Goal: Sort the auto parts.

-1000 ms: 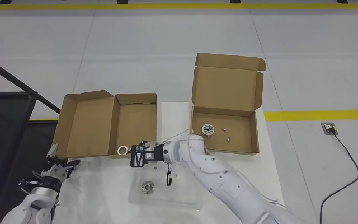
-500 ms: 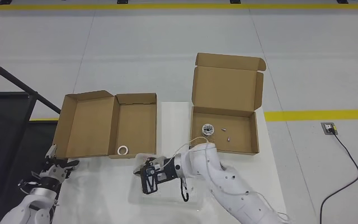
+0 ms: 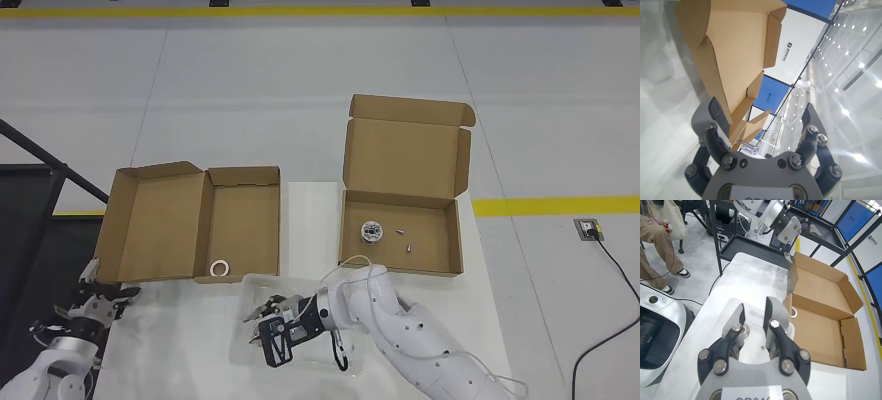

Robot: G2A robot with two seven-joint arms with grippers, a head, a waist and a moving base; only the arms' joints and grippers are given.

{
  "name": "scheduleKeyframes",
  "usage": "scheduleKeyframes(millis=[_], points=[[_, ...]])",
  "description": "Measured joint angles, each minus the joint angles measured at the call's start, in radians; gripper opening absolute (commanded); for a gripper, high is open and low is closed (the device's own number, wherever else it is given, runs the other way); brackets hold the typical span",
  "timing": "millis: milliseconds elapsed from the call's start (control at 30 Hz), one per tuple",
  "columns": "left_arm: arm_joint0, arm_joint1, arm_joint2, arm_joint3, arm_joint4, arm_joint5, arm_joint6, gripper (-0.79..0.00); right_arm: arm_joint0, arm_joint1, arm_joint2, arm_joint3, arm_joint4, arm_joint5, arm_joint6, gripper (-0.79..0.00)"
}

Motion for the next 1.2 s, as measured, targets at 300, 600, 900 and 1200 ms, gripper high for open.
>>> scheduleKeyframes(millis=[300, 600, 900, 1200], points=[[0.022, 0.002, -0.03, -0.025, -0.034, -0.01, -0.014, 0.0, 0.025, -0.035, -0.058, 0.049, 0.204, 0.0, 0.309, -0.4], [0.034, 0.003, -0.037, -0.037, -0.045, -0.009, -0.033, 0.0, 0.031, -0.102, -0.108, 0.051, 0.511, 0.163, 0.873, -0.413], [0.034, 0.004, -0.037, -0.027, -0.048, -0.015, -0.036, 0.0, 0.129, -0.168, -0.186, 0.145, 0.738, 0.258, 1.196, -0.397], [0.031, 0.006, -0.037, -0.022, -0.05, -0.014, -0.032, 0.0, 0.191, -0.224, -0.269, 0.28, 0.771, 0.276, 1.223, -0.406]])
